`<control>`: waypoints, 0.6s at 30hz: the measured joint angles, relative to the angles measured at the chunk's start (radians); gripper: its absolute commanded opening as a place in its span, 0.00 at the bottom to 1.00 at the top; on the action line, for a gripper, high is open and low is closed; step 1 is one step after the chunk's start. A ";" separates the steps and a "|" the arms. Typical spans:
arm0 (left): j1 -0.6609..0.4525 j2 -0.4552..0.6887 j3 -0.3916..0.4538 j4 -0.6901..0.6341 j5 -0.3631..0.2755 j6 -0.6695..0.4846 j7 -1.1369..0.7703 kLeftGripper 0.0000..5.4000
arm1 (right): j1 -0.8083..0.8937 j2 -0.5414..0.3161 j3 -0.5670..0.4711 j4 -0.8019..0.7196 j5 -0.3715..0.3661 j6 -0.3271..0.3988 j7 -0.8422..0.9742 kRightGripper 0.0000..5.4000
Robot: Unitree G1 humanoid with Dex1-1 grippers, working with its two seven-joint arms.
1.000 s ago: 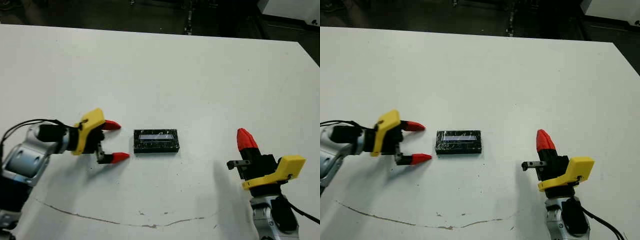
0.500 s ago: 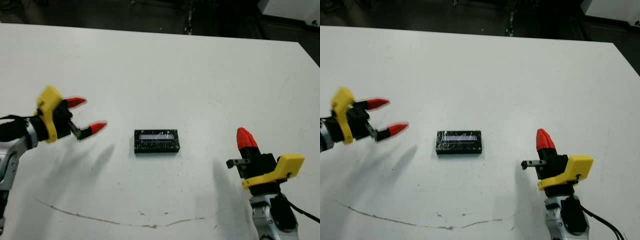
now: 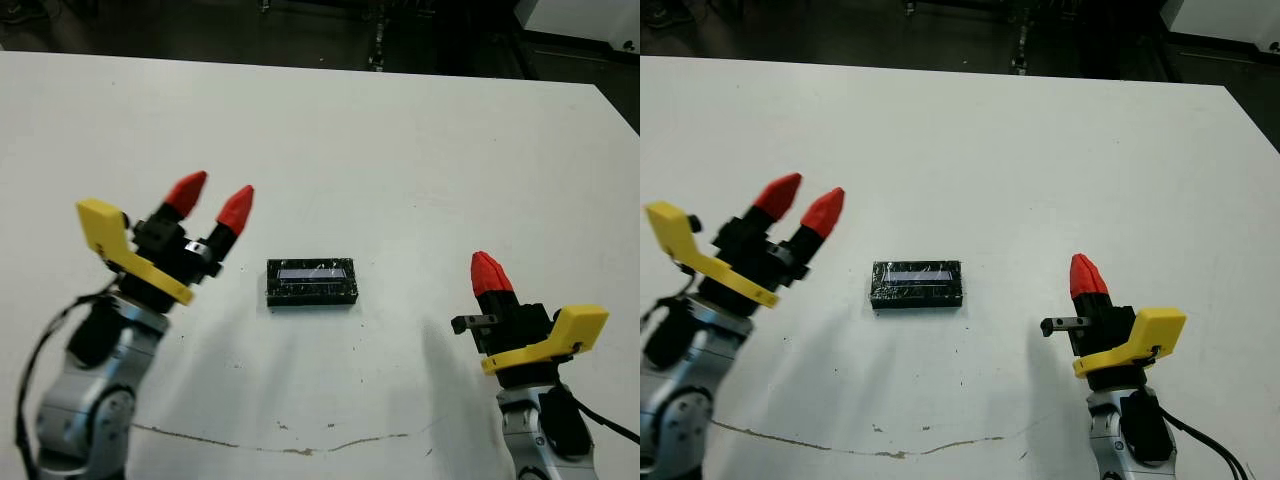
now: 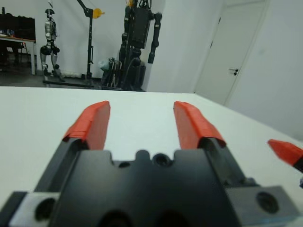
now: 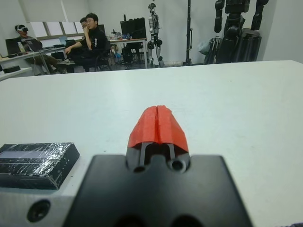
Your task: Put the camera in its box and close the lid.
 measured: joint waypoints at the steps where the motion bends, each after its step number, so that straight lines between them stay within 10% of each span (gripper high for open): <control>1: -0.001 -0.006 -0.024 0.001 0.014 0.002 0.014 0.45 | 0.001 0.000 0.000 0.001 0.000 -0.001 0.001 0.00; 18: -0.137 -0.115 -0.200 0.193 0.098 0.291 0.190 0.00 | 0.010 0.017 0.013 0.001 -0.021 -0.003 -0.005 0.00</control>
